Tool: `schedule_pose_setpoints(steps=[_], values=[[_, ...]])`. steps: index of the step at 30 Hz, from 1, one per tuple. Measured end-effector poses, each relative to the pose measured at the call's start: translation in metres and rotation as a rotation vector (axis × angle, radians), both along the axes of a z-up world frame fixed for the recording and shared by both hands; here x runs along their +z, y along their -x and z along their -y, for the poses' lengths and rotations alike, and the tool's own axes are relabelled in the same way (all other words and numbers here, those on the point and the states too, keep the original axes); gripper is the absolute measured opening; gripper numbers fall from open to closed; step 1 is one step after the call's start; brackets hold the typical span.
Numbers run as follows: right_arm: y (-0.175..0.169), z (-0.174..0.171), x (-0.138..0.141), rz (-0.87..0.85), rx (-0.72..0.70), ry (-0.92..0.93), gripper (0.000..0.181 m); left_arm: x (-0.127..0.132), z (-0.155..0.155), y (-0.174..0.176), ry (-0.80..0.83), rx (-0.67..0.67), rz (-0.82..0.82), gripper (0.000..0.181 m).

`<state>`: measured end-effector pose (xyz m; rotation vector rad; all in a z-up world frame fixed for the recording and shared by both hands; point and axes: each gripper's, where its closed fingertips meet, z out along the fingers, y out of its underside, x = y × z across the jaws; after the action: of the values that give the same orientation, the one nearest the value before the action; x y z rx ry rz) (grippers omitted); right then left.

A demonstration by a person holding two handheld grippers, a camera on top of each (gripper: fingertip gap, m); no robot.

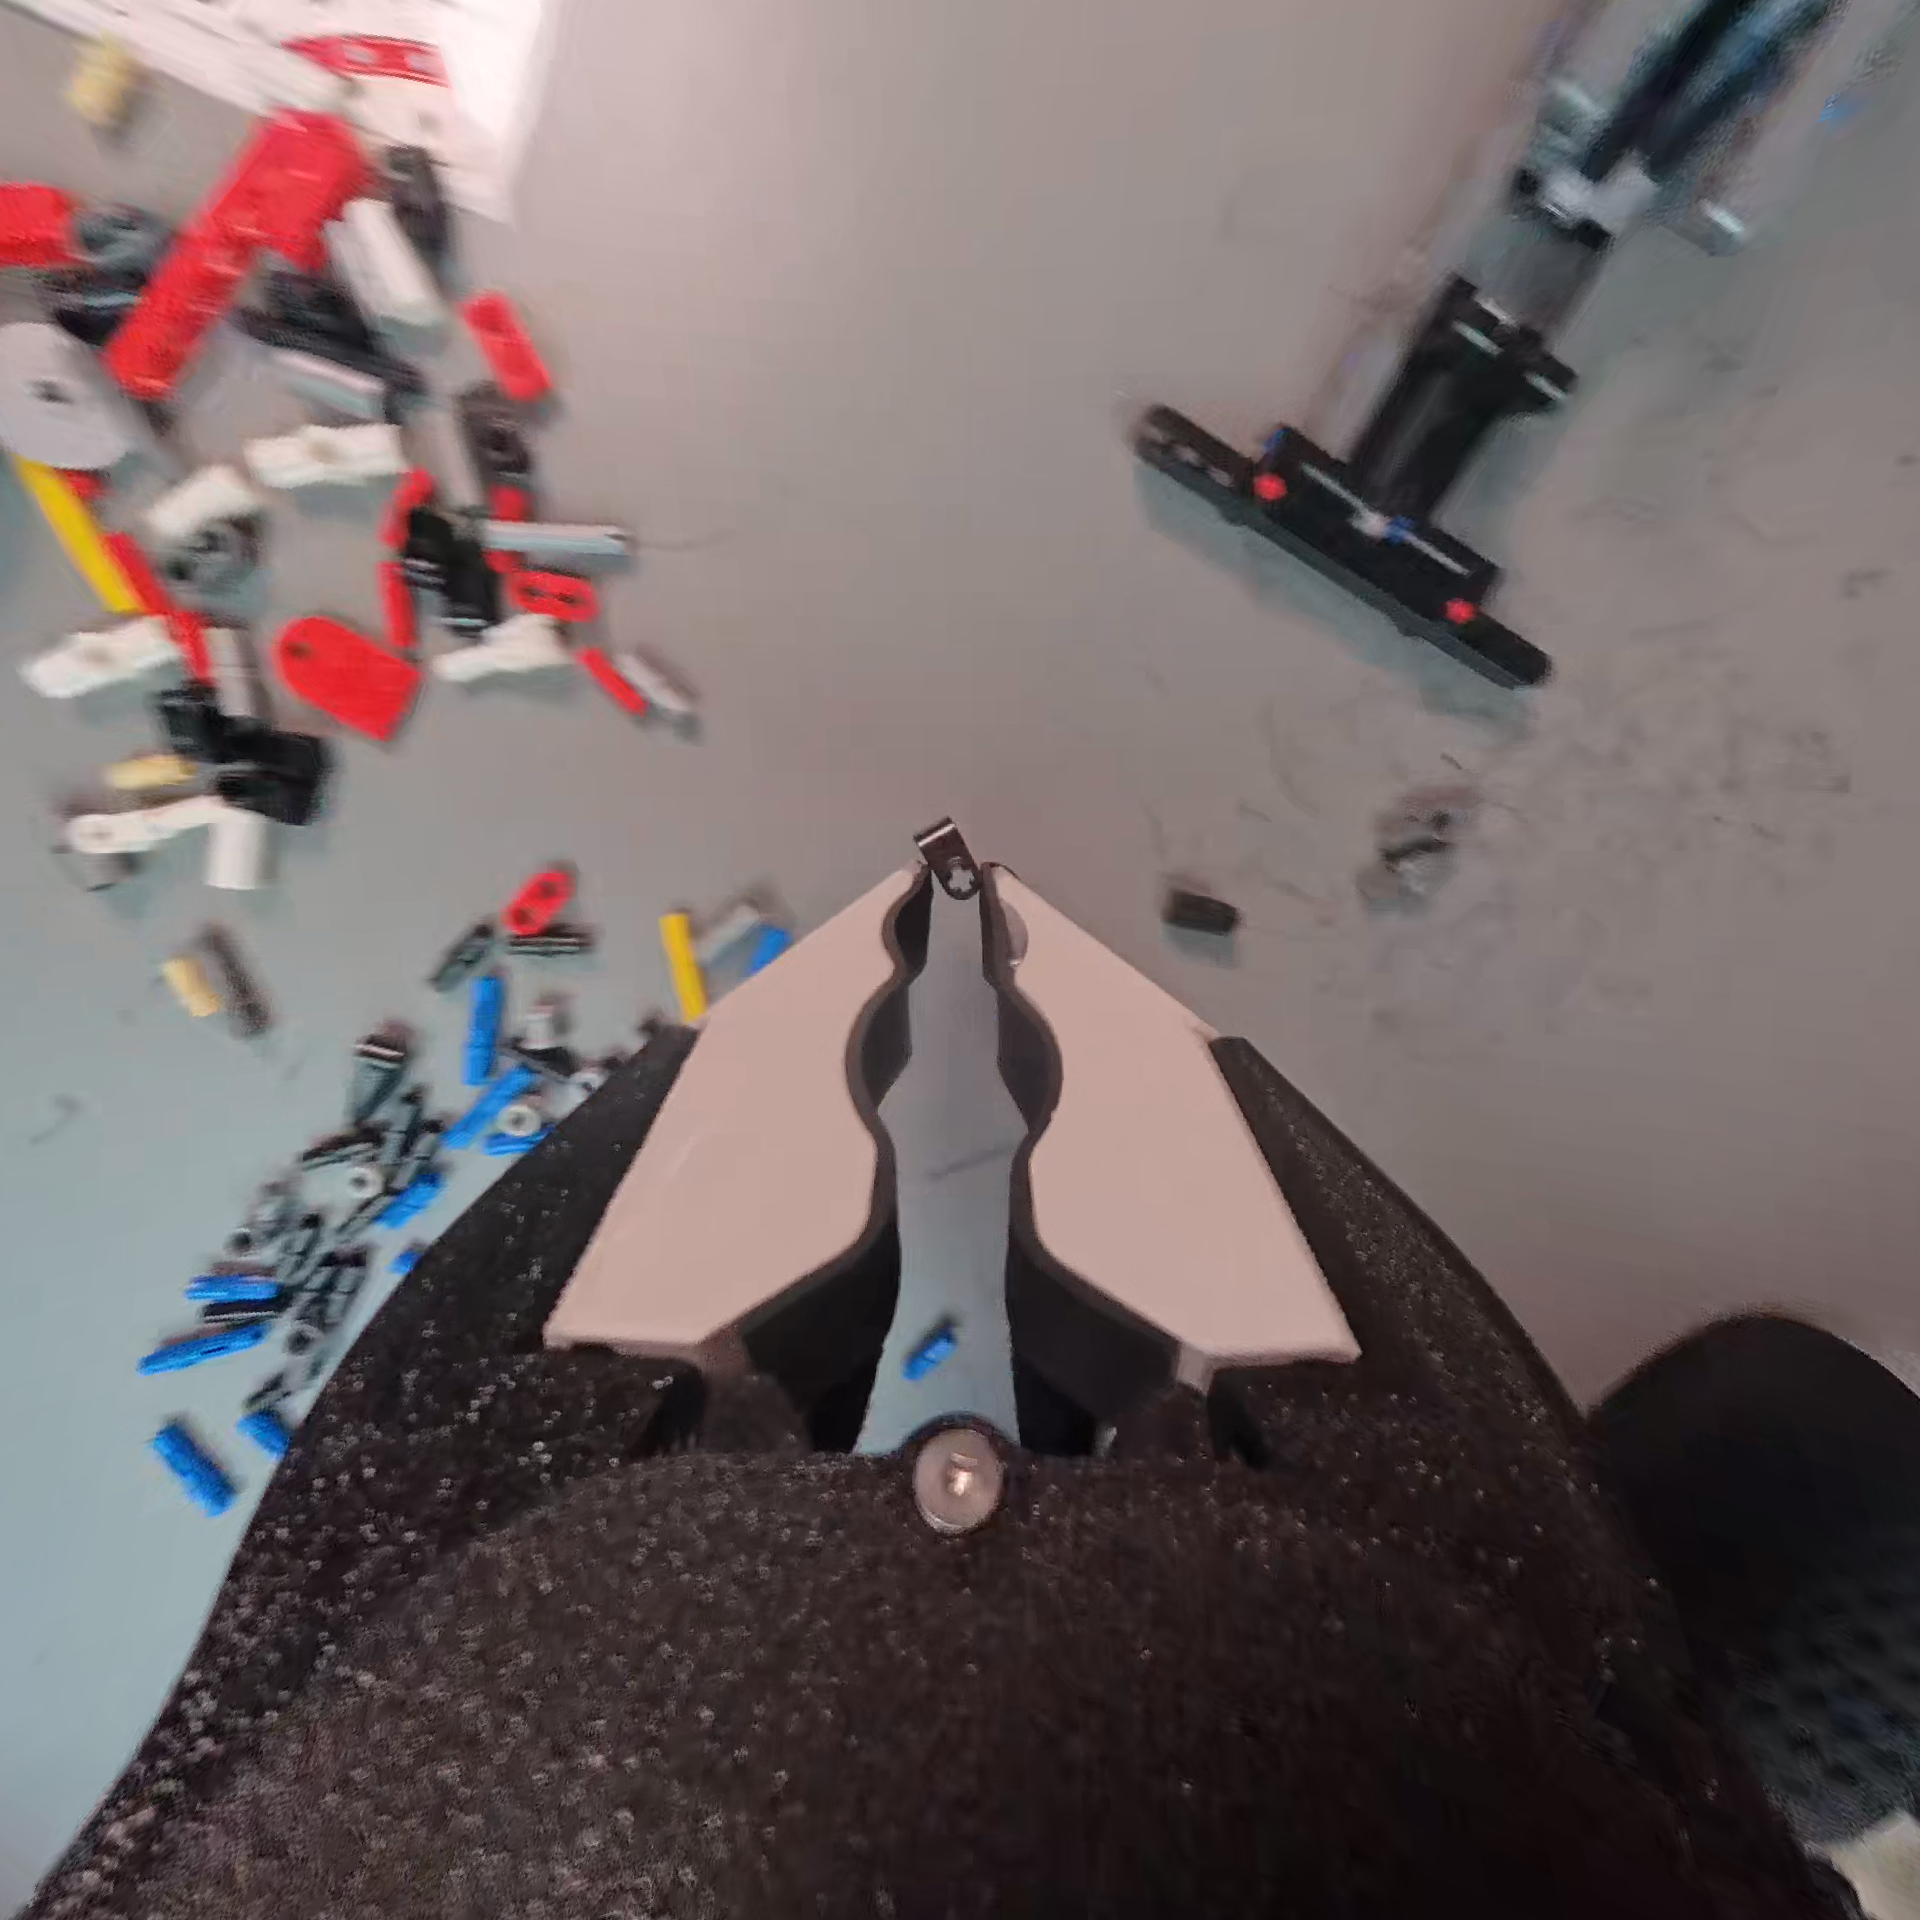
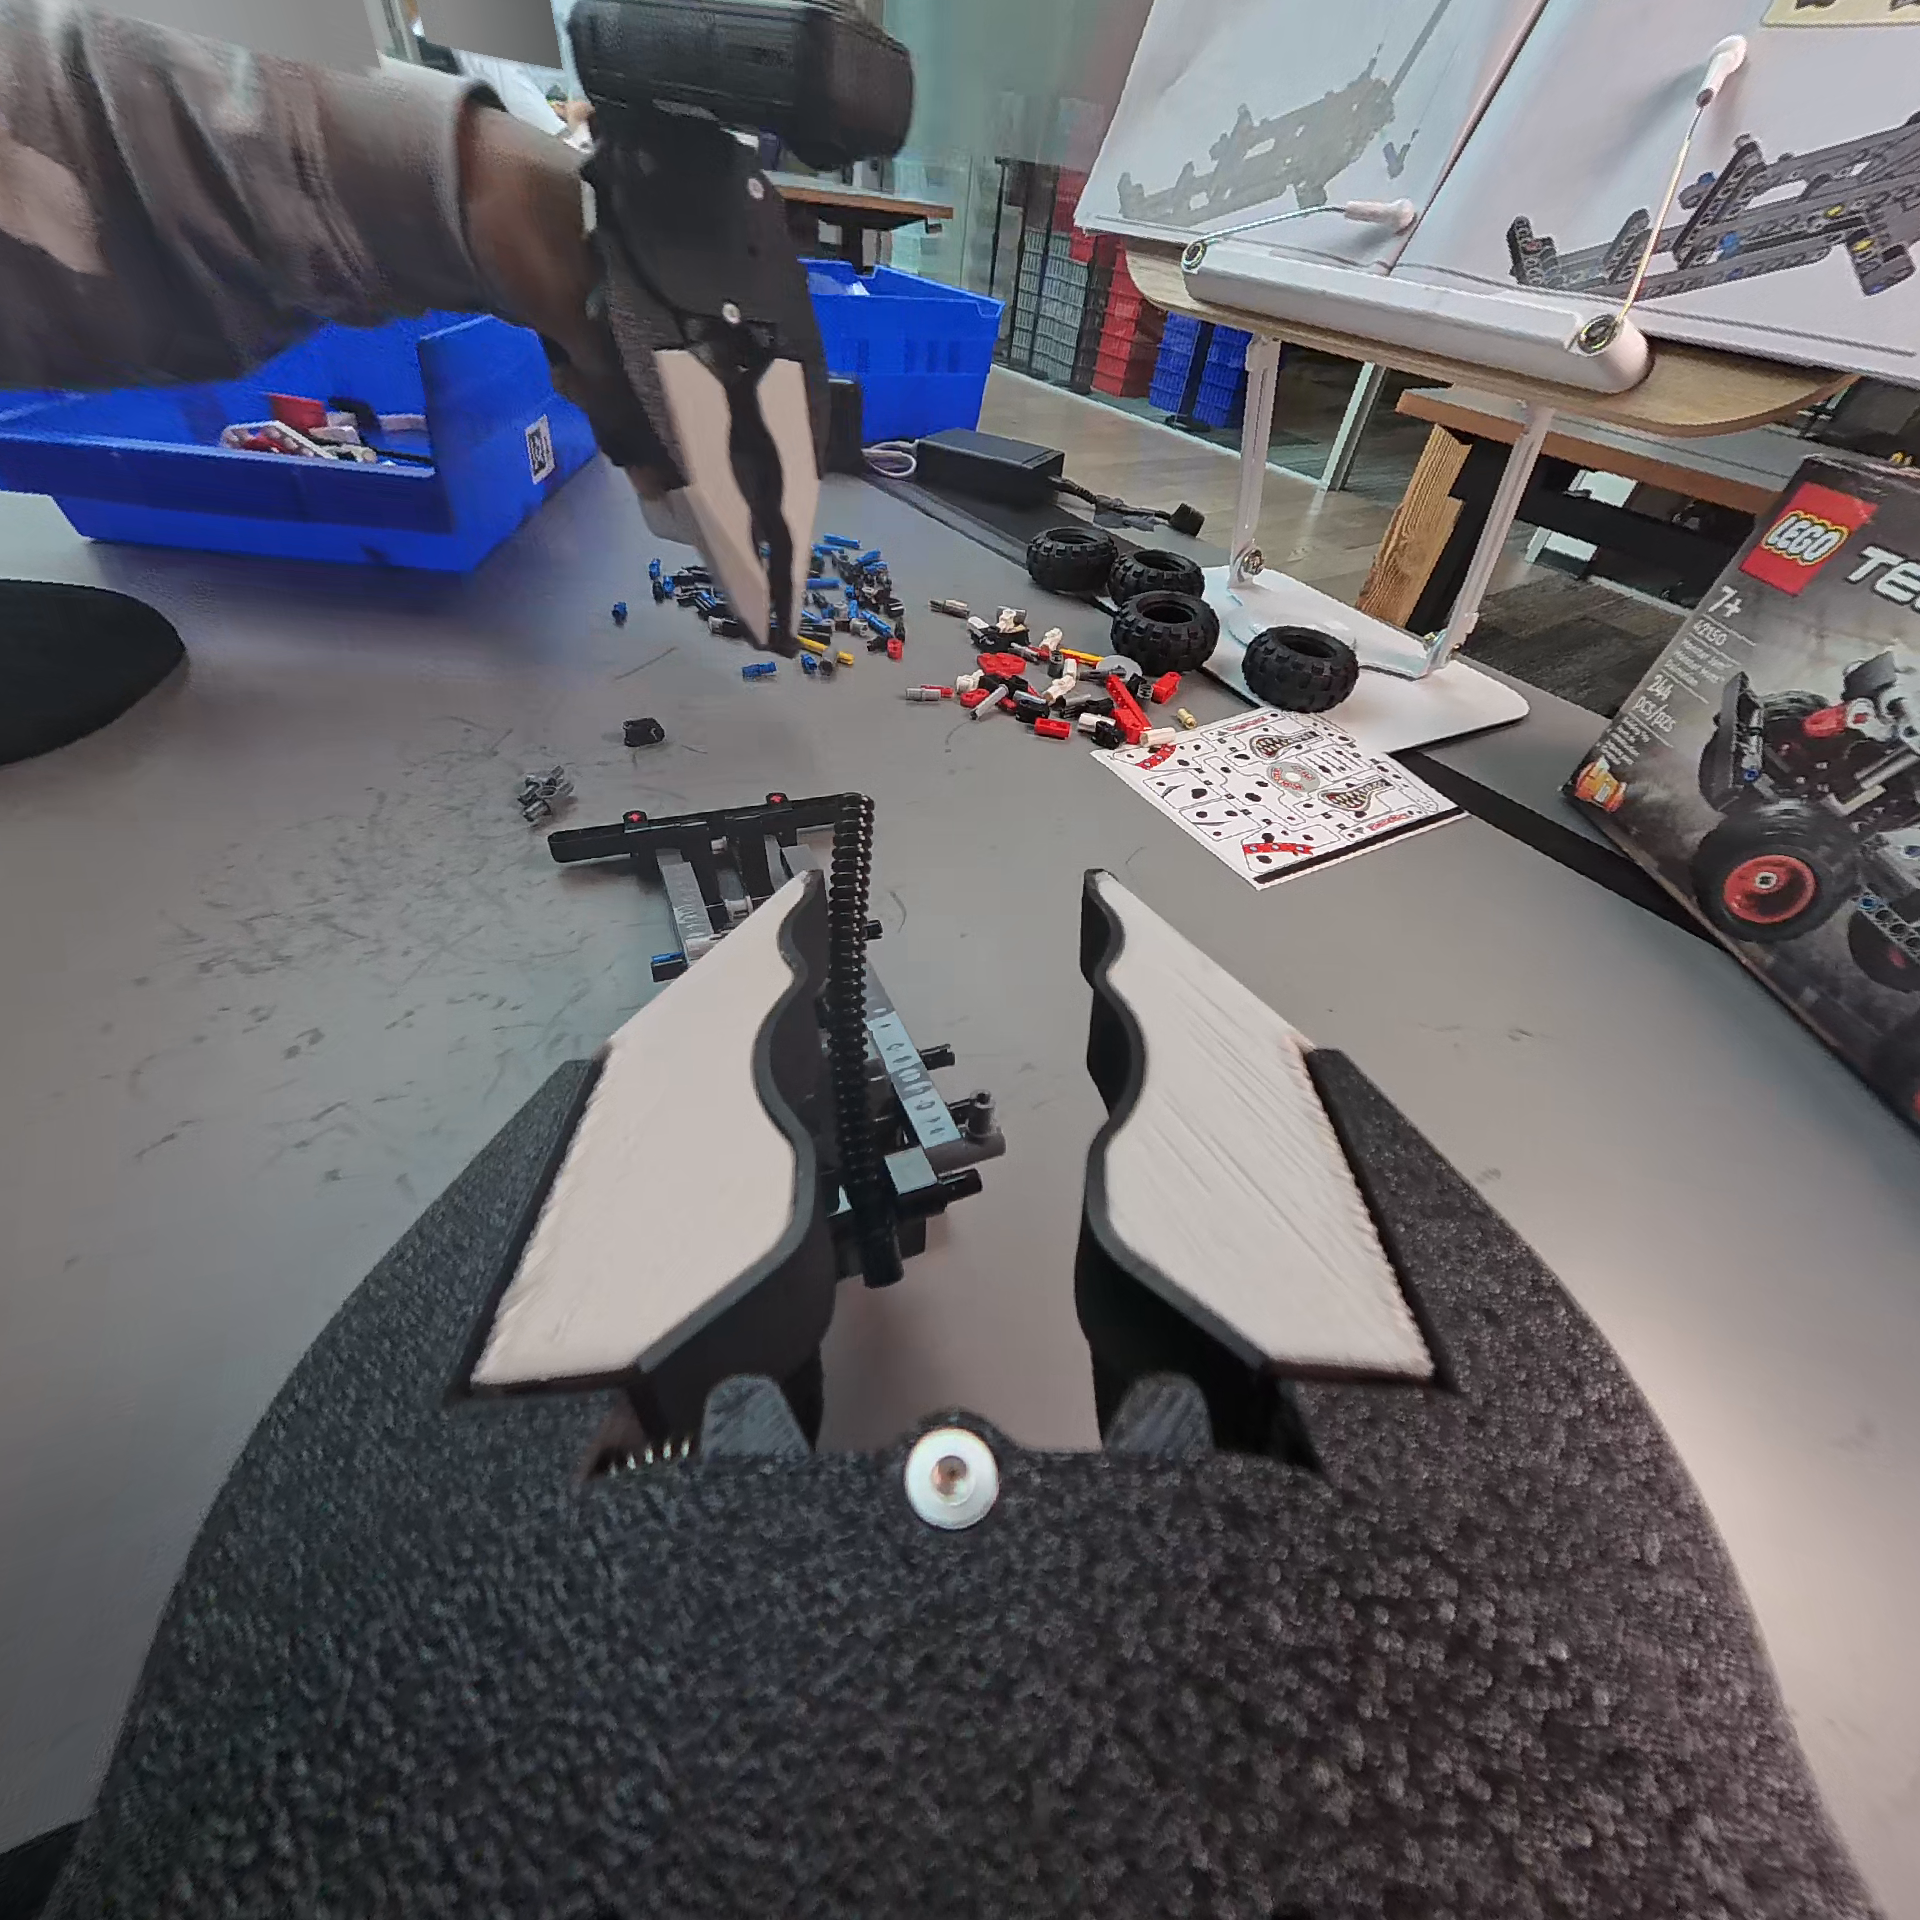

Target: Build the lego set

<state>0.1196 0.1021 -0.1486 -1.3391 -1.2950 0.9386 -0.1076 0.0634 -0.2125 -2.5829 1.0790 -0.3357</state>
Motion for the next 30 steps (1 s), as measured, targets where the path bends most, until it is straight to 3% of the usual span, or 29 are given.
schedule_pose_setpoints(steps=[5,10,12,16,20,25,30], values=[[0.001,-0.001,0.000,0.000,0.000,0.008,0.048,-0.011,0.070,-0.018,0.063,-0.089,-0.091,0.010],[0.003,0.001,0.000,0.002,0.002,0.003,0.047,-0.018,0.088,-0.025,0.087,-0.085,-0.086,0.020],[0.003,0.001,0.000,0.003,-0.001,0.001,0.047,-0.005,0.068,-0.026,0.028,-0.035,-0.028,0.023],[0.002,0.001,-0.001,0.011,-0.008,-0.008,0.047,0.025,-0.019,0.009,-0.204,0.207,0.021,0.027],[0.002,0.001,-0.002,0.017,-0.011,-0.017,0.047,0.014,-0.079,0.056,-0.226,0.382,-0.025,0.026],[0.000,0.000,-0.003,0.021,-0.011,-0.022,0.047,-0.014,-0.094,0.077,-0.127,0.445,-0.076,0.023],[0.000,0.000,-0.003,0.024,0.002,-0.019,0.047,-0.020,-0.098,0.078,-0.167,0.398,-0.122,0.021]])
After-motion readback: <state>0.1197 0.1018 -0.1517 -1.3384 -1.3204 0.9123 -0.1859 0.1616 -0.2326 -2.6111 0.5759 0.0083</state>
